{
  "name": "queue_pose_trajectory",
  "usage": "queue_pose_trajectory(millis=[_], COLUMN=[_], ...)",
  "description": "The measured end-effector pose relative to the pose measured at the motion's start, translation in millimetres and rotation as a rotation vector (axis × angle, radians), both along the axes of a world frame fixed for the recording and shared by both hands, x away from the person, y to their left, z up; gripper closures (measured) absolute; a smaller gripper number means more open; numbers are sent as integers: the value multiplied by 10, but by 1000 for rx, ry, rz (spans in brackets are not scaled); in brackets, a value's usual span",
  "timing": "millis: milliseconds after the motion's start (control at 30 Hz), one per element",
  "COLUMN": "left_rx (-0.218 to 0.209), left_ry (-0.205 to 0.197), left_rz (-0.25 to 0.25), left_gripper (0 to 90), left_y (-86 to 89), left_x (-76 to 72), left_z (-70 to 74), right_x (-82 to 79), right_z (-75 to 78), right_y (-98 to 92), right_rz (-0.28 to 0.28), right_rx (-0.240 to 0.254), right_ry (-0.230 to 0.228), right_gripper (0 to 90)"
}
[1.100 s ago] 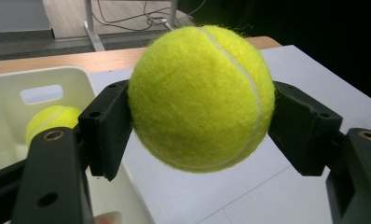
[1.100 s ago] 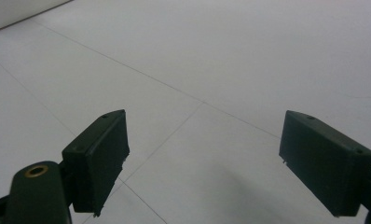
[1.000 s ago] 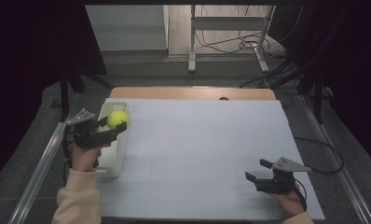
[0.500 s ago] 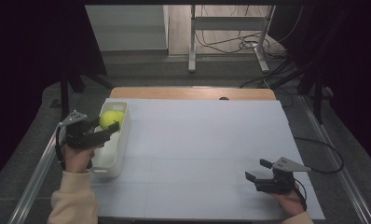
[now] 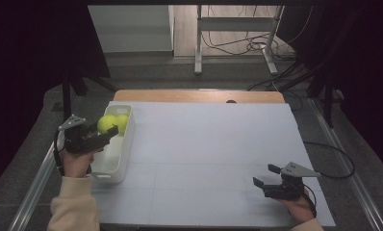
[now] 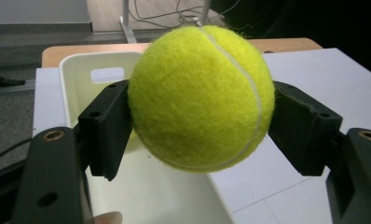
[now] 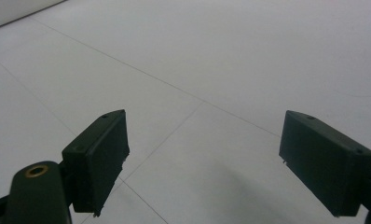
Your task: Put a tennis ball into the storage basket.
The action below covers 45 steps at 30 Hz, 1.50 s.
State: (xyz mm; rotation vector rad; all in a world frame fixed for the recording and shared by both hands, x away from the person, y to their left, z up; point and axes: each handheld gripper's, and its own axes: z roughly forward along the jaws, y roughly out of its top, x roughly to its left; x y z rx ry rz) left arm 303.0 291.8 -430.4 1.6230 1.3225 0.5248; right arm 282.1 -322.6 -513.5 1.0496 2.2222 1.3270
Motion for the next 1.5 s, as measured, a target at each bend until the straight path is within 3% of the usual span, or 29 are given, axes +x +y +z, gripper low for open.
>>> queue_pose_trajectory(millis=[533, 933, 1000, 1500], left_rx=[64, 99, 121, 133], left_ry=[75, 141, 153, 174], left_rz=[42, 40, 44, 38], left_gripper=[266, 266, 266, 262], left_y=[21, 12, 1, -7], left_x=[138, 244, 254, 266], left_z=[-153, -230, -227, -227], right_x=[1, 5, 3, 2], right_z=[-5, -9, -11, -11], right_y=[0, 0, 2, 1], right_rz=[1, -2, 0, 0], right_rx=[-2, -5, -4, -4], right_ry=[2, 4, 5, 4], right_gripper=[159, 158, 158, 158])
